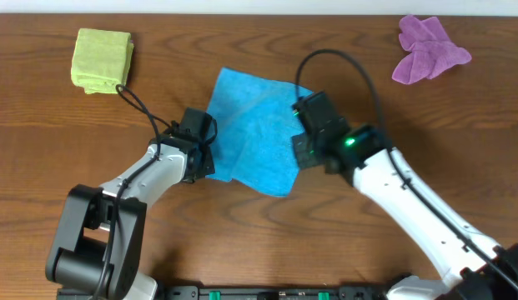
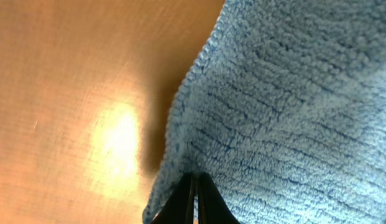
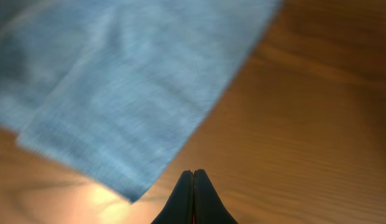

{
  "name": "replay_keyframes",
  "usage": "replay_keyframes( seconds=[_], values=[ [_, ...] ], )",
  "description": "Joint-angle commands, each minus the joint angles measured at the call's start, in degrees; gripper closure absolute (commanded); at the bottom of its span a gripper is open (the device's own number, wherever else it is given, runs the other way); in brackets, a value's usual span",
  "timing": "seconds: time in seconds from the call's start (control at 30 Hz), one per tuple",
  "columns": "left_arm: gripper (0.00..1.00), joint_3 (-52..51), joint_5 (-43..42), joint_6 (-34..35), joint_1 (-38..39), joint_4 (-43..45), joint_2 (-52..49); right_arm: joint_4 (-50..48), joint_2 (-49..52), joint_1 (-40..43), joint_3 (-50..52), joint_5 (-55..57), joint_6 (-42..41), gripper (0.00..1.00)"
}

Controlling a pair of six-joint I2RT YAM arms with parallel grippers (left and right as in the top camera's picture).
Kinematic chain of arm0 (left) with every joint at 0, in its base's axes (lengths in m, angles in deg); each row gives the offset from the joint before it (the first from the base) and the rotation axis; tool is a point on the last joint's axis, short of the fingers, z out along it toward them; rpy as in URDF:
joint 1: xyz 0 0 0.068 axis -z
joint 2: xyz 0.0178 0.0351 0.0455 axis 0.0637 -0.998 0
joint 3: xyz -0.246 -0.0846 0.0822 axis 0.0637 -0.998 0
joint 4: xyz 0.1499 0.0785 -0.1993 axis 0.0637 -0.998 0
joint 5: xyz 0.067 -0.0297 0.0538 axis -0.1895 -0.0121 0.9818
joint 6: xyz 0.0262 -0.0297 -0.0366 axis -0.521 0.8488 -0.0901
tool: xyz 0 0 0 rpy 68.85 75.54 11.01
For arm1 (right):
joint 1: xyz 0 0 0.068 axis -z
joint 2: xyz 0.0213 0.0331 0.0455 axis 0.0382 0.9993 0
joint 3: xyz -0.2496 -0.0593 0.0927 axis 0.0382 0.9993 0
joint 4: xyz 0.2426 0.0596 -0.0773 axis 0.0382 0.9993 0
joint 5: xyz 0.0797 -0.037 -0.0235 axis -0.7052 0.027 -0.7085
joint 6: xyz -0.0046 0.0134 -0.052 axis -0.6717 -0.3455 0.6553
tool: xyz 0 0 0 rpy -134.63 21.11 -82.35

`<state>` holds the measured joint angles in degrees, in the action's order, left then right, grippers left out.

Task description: Fold the cloth

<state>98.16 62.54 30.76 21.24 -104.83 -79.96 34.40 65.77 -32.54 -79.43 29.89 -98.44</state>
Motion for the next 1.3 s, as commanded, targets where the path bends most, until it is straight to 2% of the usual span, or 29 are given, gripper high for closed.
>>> replay_keyframes(
  seconds=[0.0,0.23,0.53,0.8,0.97,1.17,1.27],
  values=[
    [0.94,-4.57,-1.49,4.35,0.13,-5.6,-4.52,0.07,-0.98,4.9,0.63,-2.49,4.68,0.99],
    [0.94,-4.57,-5.44,7.08,2.38,-9.57,-4.52,0.04,-0.98,10.56,0.63,-7.37,6.51,0.98],
    [0.94,-4.55,-3.61,14.6,13.49,-9.25,-4.52,0.81,-0.98,13.81,0.63,-9.03,7.98,0.99],
    [0.94,-4.46,-0.59,15.32,13.38,-9.27,-4.09,1.84,-1.01,15.37,0.63,-11.5,7.96,0.99],
    [0.94,-2.51,2.14,12.7,10.88,-12.37,4.24,2.95,-2.67,15.43,0.57,-16.15,7.89,0.98],
    [0.94,-2.34,5.77,12.11,10.82,-14.19,17.11,5.92,-10.64,15.43,0.55,-16.15,7.28,0.98],
    [0.77,-2.32,5.7,10.8,10.82,-14.4,21.75,8.31,-13.31,15.43,0.57,-20.15,6.4,0.89]
  ],
)
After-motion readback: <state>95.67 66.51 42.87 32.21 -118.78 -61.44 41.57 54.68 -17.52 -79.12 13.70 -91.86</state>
